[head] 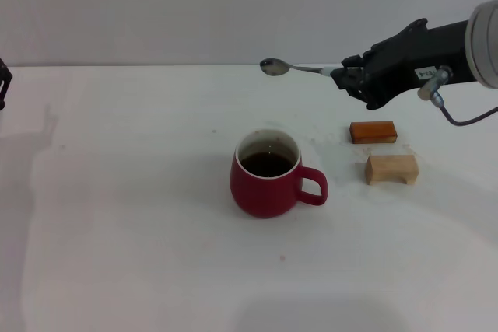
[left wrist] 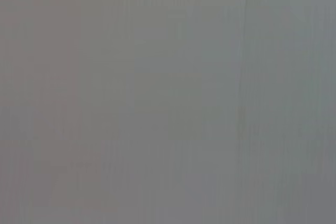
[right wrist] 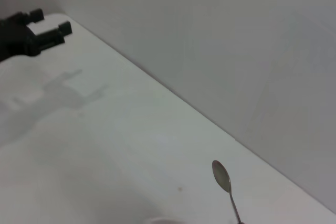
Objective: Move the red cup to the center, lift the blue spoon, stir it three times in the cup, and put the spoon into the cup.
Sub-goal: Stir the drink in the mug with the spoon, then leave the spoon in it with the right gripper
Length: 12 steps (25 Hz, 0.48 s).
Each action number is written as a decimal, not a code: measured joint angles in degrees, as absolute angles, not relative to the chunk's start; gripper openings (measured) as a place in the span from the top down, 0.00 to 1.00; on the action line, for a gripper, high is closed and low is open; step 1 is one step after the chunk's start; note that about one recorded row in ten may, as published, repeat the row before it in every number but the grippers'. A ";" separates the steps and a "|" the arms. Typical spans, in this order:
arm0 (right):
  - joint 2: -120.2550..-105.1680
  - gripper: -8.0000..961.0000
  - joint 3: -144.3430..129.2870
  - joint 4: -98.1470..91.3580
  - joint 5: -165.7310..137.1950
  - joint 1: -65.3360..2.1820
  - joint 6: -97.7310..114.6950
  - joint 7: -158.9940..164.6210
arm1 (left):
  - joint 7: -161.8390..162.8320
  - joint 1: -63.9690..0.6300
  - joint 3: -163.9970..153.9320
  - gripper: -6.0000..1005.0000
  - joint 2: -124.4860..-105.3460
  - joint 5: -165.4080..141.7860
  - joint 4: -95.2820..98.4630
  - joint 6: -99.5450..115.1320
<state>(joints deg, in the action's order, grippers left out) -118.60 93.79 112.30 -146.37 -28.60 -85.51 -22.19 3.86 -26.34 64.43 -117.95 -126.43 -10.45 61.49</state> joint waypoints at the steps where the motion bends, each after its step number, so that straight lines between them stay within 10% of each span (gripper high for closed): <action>1: -118.60 0.81 93.79 112.30 -146.37 -28.60 -85.51 -22.19 | 3.86 -26.34 64.43 0.16 -117.95 -126.43 -10.45 61.49; 12: -118.48 0.81 94.34 109.74 -150.00 -37.29 -92.47 -22.76 | 3.77 -27.16 64.42 0.16 -118.01 -126.17 -10.56 60.47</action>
<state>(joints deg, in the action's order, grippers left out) -118.48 94.34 109.74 -150.00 -37.29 -92.47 -22.76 3.77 -27.16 64.42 -118.01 -126.17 -10.56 60.47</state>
